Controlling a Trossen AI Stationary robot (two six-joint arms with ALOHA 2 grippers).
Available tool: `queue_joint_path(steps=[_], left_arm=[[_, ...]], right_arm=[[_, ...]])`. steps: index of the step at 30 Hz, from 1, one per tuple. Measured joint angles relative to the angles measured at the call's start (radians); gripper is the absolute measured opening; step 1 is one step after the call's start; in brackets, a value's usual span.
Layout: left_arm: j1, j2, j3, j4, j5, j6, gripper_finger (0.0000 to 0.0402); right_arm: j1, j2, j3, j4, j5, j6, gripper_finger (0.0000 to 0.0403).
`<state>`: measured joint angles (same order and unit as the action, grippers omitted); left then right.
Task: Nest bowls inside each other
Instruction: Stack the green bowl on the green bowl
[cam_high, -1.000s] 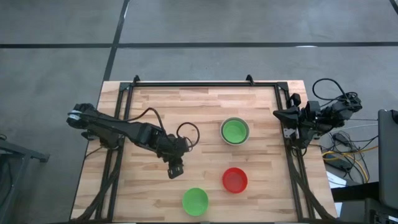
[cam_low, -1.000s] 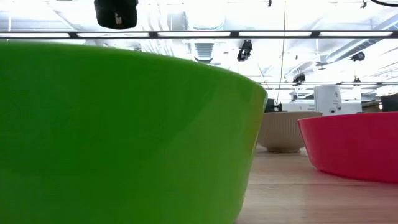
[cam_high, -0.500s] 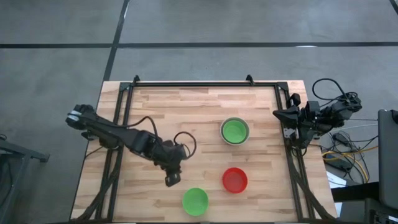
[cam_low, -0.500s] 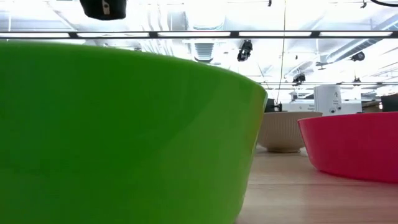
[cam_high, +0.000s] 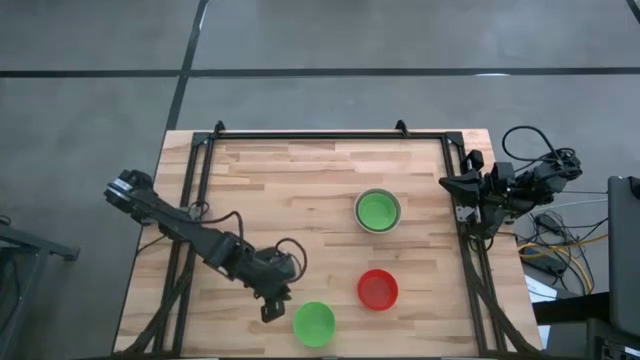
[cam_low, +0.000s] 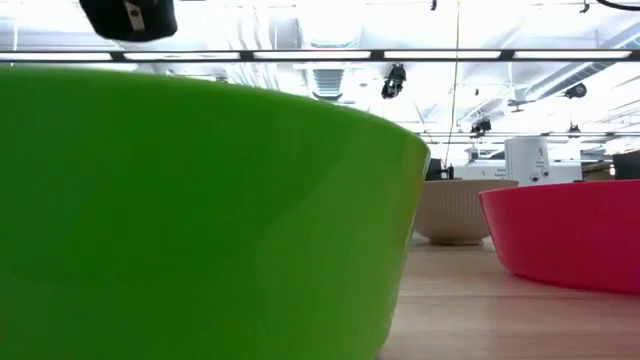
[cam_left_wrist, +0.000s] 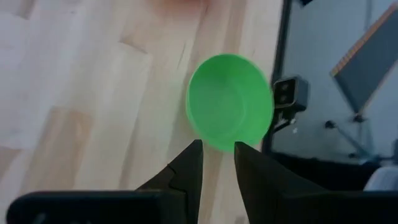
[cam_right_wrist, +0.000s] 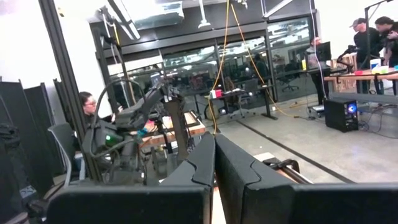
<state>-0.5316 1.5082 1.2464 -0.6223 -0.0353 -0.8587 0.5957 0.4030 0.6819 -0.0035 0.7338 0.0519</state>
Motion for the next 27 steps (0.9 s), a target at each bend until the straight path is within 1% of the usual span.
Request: queue_joint_path(steps=[2,12,20,27], left_arm=[[0.0,0.0,-0.024,0.052,0.0,-0.026,0.0097],[0.0,0.004,-0.051,0.063,-0.039,-0.199,0.0097],[-0.007,0.006,-0.09,0.085,-0.037,-0.221,0.0097],[-0.011,0.013,-0.09,0.139,-0.033,-0.259,0.0097]], right_arm=[[0.0,0.0,0.0,0.0,0.0,-0.002,0.0008],[0.0,0.0,0.0,0.0,0.0,-0.002,0.0008],[0.0,0.0,0.0,0.0,0.0,-0.002,0.0008],[0.0,0.0,0.0,0.0,0.0,-0.001,0.0008]])
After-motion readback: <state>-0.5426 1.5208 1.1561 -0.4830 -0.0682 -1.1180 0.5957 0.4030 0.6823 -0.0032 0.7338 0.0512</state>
